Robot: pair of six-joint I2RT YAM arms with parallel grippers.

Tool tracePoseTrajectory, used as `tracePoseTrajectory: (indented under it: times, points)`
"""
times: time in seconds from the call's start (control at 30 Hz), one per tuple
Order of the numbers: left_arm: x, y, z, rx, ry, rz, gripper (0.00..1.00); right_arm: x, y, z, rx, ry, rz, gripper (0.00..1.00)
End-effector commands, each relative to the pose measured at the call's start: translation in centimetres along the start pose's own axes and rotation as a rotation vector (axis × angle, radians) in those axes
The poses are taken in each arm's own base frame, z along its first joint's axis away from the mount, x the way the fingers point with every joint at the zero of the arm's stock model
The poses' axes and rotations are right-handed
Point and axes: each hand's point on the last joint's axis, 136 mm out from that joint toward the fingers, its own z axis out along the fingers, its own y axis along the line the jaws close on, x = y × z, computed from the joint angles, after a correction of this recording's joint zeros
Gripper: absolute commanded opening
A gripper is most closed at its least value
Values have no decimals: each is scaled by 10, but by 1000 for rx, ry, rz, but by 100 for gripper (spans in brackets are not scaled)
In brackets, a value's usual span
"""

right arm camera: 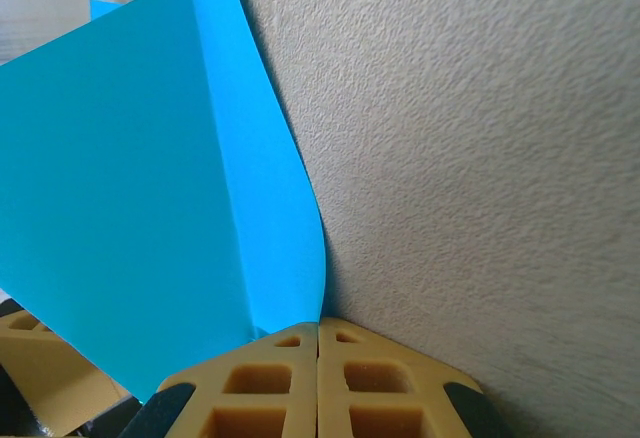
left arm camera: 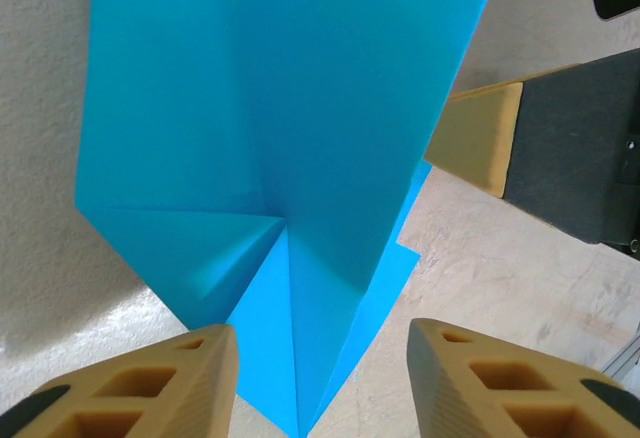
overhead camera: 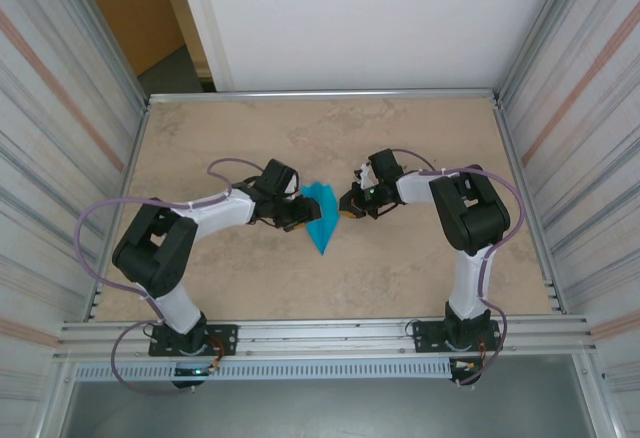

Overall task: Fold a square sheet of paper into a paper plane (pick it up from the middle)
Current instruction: Turn over a paper plane at the center of the table.

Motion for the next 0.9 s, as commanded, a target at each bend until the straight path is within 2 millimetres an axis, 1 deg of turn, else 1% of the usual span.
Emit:
tracePoseTrajectory:
  times: [0.0, 0.23, 0.37, 0.5, 0.6, 0.77, 0.87]
  points:
    - [-2, 2, 0, -38, -8, 26, 50, 1, 13, -4, -23, 8, -16, 6]
    - [-12, 2, -1, -68, -30, 80, 53, 1, 11, -3, -20, 9, -12, 6]
    - [-14, -4, 3, -54, -20, 96, 53, 1, 10, -2, -19, 12, -7, 6]
    - [-10, 2, 9, -69, -3, 91, 53, 1, 10, -2, -19, 12, -8, 6]
    - [-8, 2, 9, -65, 7, 90, 52, 2, 10, -2, -19, 13, -8, 6]
    - [6, -10, 9, -41, 39, 92, 51, 2, 9, -2, -16, 12, -6, 6]
    - [17, -11, 13, -59, 58, 74, 51, 2, 8, -2, -16, 12, -3, 6]
